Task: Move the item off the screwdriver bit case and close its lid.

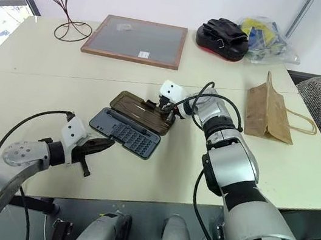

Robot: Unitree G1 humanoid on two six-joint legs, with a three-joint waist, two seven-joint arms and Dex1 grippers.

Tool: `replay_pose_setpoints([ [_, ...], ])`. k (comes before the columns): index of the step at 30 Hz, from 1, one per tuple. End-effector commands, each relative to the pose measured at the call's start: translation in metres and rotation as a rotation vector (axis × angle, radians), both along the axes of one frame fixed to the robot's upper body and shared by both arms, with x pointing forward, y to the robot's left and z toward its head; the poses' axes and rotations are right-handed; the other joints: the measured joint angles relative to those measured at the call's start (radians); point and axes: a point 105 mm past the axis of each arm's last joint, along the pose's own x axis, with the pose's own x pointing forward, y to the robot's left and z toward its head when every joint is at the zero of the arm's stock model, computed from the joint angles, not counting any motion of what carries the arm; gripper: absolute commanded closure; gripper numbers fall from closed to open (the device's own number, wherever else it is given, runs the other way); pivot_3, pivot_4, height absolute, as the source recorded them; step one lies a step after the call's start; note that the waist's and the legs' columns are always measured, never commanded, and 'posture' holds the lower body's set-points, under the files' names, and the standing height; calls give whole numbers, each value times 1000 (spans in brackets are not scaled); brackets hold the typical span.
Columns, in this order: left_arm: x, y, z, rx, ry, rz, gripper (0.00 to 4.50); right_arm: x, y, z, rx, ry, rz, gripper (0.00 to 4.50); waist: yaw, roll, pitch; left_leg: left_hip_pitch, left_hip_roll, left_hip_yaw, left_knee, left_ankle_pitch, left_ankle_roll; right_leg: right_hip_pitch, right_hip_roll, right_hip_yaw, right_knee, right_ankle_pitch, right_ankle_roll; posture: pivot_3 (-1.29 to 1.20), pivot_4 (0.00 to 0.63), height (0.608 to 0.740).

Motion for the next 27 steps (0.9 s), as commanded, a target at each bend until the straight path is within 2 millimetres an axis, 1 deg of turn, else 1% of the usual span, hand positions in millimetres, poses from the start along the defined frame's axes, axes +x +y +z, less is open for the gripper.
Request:
replay_pose_setpoints([
  [1,10,5,22,-37,-63,27,4500,-9,0,-19,-94,7,77,4476,-1,0,0,0,0,0,0,0,0,0,0,0,0,0,0,0,150,734],
  [5,28,11,46,-94,-116,63,4500,-6,6,0,-91,-90,161,4476,1,0,1,-1,0,0,0,0,0,-1,0,0,0,0,0,0,150,734],
  [9,53,28,83,-170,-197,141,4500,-1,14,28,-96,-282,251,4476,2,-1,3,-3,0,0,0,0,-1,-3,0,0,0,0,0,0,150,734],
  [12,64,41,97,-204,-222,190,4500,1,18,49,-93,-421,287,4476,1,-1,3,-6,0,0,0,-1,-2,-6,0,0,0,0,1,0,150,734],
  [14,70,49,101,-217,-230,222,4500,1,19,61,-85,-500,294,4476,3,-1,3,-9,0,0,1,-1,-3,-9,0,0,0,0,1,0,150,734],
  [16,75,58,101,-224,-230,253,4500,-3,21,72,-72,-579,307,4476,4,-1,3,-19,0,0,5,0,-4,-19,0,0,2,1,1,0,150,734],
  [17,77,61,100,-225,-229,267,4500,-6,22,77,-60,-609,313,4476,5,-2,4,-20,0,0,5,2,-7,-20,0,0,2,1,1,0,150,734],
  [19,81,69,98,-233,-222,293,4500,-14,24,86,-32,-652,316,4476,10,-3,4,-21,0,0,6,1,-7,-20,0,0,2,1,1,0,150,734],
  [20,83,73,97,-240,-219,310,4500,-19,25,89,-23,-667,320,4476,14,-2,4,-21,0,0,6,0,-4,-20,0,0,2,1,1,0,150,734],
  [24,96,96,95,-276,-214,402,4500,-39,27,91,-4,-705,330,4476,22,-3,4,-21,0,0,7,-1,-4,-20,0,0,2,1,1,0,150,734],
  [27,106,115,95,-311,-215,480,4500,-48,28,91,-4,-724,327,4476,26,-3,5,-21,0,1,7,-1,-4,-20,0,0,2,1,1,0,150,734],
])
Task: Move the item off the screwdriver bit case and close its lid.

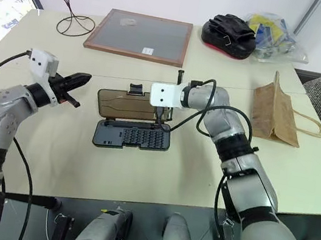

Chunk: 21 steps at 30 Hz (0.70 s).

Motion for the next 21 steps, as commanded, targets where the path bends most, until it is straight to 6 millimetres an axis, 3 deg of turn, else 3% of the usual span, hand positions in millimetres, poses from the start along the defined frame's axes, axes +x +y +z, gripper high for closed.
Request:
replay_pose_setpoints([
  [1,9,28,18,-34,-66,110,4500,-14,10,22,43,-76,35,4476,2,0,0,0,0,0,0,0,0,0,0,0,0,0,0,0,150,734],
  [4,17,37,12,-53,-46,141,4500,-20,11,22,50,-83,36,4476,3,0,0,0,0,0,0,0,0,0,0,0,0,0,0,0,150,734],
  [7,21,33,-4,-21,-5,107,4500,-23,13,24,62,-92,33,4476,2,0,0,0,0,1,0,0,0,0,0,0,0,0,0,0,150,734],
  [15,18,-18,-52,22,149,-167,4500,-23,14,30,73,-114,25,4476,4,-1,0,0,0,1,1,0,0,1,0,0,0,0,0,0,150,734],
  [21,16,-45,-57,25,169,-290,4500,-24,12,27,74,-102,22,4476,2,-1,0,0,0,1,1,0,0,0,0,0,0,0,0,0,150,734],
])
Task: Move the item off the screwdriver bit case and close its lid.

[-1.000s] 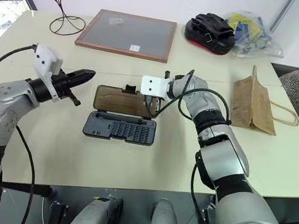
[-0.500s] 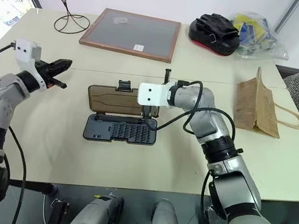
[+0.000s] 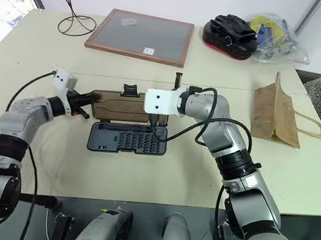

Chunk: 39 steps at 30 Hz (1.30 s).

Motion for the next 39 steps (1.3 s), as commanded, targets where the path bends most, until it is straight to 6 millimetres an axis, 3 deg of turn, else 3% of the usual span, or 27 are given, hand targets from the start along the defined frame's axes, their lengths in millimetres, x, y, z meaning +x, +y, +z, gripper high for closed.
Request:
replay_pose_setpoints([
  [1,3,-7,16,10,-51,-50,4500,-6,5,18,41,-59,26,4476,0,0,0,0,0,0,0,0,0,0,0,0,0,0,0,0,150,734],
  [5,2,-13,17,1,-52,-77,4500,-8,5,14,43,-43,22,2738,1,0,0,0,0,0,0,0,0,0,0,0,0,0,0,0,150,734],
  [10,3,-15,20,-1,-57,-82,4500,-7,2,10,18,-32,7,241,2,0,0,0,0,0,1,0,0,0,0,0,0,0,0,0,150,734],
  [11,3,-15,20,1,-57,-83,4500,-7,-1,10,12,-18,-1,110,2,0,0,0,0,0,1,0,0,0,0,0,0,0,0,0,150,734],
  [16,0,-15,22,14,-57,-103,4500,-11,-33,6,-42,145,-66,110,4,0,0,0,0,0,1,0,0,0,0,0,0,0,0,0,150,734],
  [19,-3,-17,24,25,-57,-126,4500,-24,-70,3,-109,258,-100,110,10,-1,0,-1,-1,0,2,0,1,1,-1,-1,0,0,0,0,150,734],
  [22,-10,-19,25,41,-56,-168,4500,-30,-113,0,-97,312,-243,110,15,-1,1,-2,-1,0,2,-1,2,1,-1,-1,-1,0,1,0,150,734],
  [26,-20,-23,32,64,-81,-215,4500,-46,-141,-13,-105,364,-340,110,16,-1,1,-2,0,1,2,-1,2,0,-1,0,-1,0,1,0,150,734],
  [31,-39,-25,40,92,-76,-288,4500,-52,-152,-22,-98,372,-411,110,16,-1,1,-2,1,1,2,-1,2,0,-1,0,-1,0,1,0,150,734],
  [39,-99,-25,42,130,51,-455,4500,-56,-133,-27,71,436,-424,110,26,-2,1,-2,1,2,2,-1,2,1,-1,0,-2,0,1,0,150,734],
])
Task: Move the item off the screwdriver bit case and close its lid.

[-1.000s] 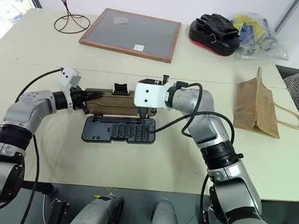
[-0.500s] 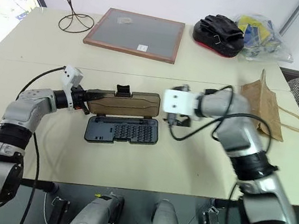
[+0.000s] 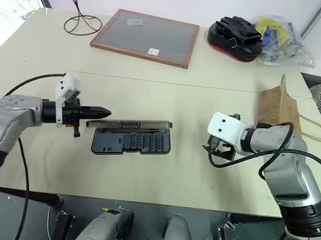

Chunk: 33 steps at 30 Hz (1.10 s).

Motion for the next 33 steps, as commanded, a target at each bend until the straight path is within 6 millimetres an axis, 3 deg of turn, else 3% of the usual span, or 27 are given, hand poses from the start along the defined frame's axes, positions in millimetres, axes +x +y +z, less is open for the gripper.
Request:
replay_pose_setpoints([
  [1,-25,0,11,12,17,-76,4500,-3,9,9,72,-21,-9,110,2,0,0,0,0,0,0,0,0,0,0,0,0,0,0,0,150,734],
  [6,-42,0,8,39,45,-119,4500,-7,15,7,146,20,-30,110,8,-1,0,-1,0,0,0,0,0,0,0,0,-1,0,-1,0,150,734],
  [8,-32,-2,12,31,8,-97,4500,-12,20,8,182,44,-20,110,9,0,0,-1,0,0,0,0,1,0,0,0,-1,-1,-1,0,150,734],
  [9,-24,-2,14,25,-12,-78,4500,-14,23,10,199,53,-13,341,11,0,1,-1,0,0,0,0,1,0,0,-1,-1,-1,-1,0,150,734],
  [11,-6,-3,20,27,-56,-67,4500,-21,31,13,254,94,7,901,12,-1,1,-1,0,-1,1,0,0,1,0,-1,-1,0,-1,0,150,734],
  [14,29,-5,37,43,-138,-78,4500,-56,47,9,295,233,112,2455,19,-2,1,-1,0,-1,1,0,1,1,0,-2,-2,0,0,0,150,734],
  [18,58,-16,50,59,-174,-137,4500,-90,63,6,393,402,160,4468,23,-2,1,-3,-1,-1,2,-1,1,1,0,-3,-2,0,0,0,150,734],
  [21,75,-32,50,68,-176,-185,4500,-100,77,4,480,486,150,4468,25,-3,1,-4,-1,-1,4,-1,2,0,0,-3,-2,0,0,0,150,734],
  [24,84,-52,44,78,-145,-248,4500,-91,93,-7,575,538,46,4468,22,-3,1,-6,-1,-1,7,-1,2,0,0,-4,-1,0,1,0,150,734],
  [27,87,-68,28,120,-102,-313,4500,-77,112,-21,637,550,-91,4468,19,-3,1,-7,-1,-1,8,-1,2,-2,0,-4,0,1,1,0,150,734],
  [33,86,-84,8,178,-51,-387,4500,-76,132,-42,665,574,-240,4468,3,-3,1,-12,-2,-2,12,-1,2,-5,0,-3,2,2,3,0,150,734],
])
